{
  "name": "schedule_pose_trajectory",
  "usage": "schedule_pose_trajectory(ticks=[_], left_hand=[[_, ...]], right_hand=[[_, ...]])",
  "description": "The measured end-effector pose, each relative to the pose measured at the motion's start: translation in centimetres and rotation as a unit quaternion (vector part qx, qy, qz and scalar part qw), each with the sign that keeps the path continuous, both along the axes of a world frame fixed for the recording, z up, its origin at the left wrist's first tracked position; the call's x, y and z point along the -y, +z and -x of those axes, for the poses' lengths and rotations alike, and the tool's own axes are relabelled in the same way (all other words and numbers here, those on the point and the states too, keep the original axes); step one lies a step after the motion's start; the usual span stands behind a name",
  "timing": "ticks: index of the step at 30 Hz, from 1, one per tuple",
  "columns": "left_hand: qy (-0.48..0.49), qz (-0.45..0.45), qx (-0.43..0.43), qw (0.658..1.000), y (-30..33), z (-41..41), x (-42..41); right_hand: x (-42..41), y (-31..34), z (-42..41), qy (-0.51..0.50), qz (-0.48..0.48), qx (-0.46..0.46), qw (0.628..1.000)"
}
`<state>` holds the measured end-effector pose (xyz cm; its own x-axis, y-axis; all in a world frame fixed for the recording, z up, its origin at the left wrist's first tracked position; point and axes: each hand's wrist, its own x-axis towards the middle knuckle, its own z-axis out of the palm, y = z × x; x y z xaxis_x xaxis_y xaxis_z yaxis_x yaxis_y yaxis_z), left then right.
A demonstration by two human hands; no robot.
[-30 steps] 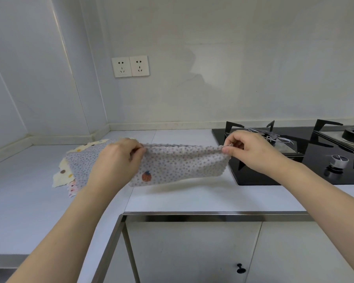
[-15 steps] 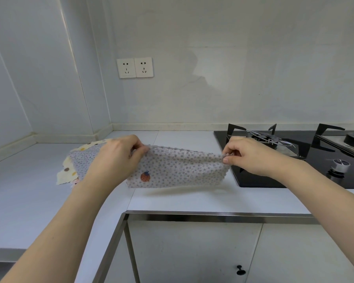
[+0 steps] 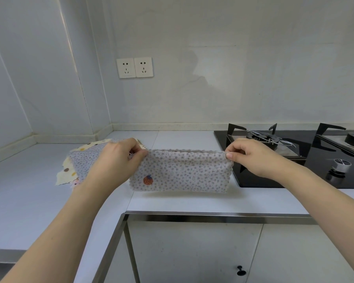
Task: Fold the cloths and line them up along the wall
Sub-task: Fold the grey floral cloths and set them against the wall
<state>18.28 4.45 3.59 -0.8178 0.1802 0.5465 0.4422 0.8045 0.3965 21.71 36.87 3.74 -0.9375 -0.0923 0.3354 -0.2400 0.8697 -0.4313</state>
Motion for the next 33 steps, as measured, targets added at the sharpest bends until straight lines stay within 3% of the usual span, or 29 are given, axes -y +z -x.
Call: schedule_pose_trajectory(ticks=[5, 9, 15, 21, 26, 33], left_hand=[[0.003, -0.01, 0.024, 1.0, -0.2, 0.0, 0.0], [0.006, -0.01, 0.032, 0.999, -0.4, 0.0, 0.1], [-0.044, -0.061, 0.052, 0.996, -0.8, 0.1, -0.4], [-0.092, -0.082, 0.135, 0.983, -1.2, 0.1, -1.3], [-0.076, -0.084, 0.165, 0.98, -2.4, 0.7, -2.2], [-0.02, -0.088, 0.194, 0.977, -6.2, 3.6, -1.9]], right_hand=[[-0.1, -0.7, -0.2, 0.004, -0.015, 0.02, 1.0], [0.0, -1.1, -0.2, 0.0, 0.028, 0.001, 1.0], [0.0, -1.9, 0.4, -0.025, 0.249, 0.023, 0.968], [0.2, -2.1, 1.5, -0.083, 0.347, 0.017, 0.934], [-0.8, -2.7, 3.1, -0.121, 0.241, 0.083, 0.959], [0.6, -4.4, 7.6, -0.15, -0.026, 0.157, 0.976]])
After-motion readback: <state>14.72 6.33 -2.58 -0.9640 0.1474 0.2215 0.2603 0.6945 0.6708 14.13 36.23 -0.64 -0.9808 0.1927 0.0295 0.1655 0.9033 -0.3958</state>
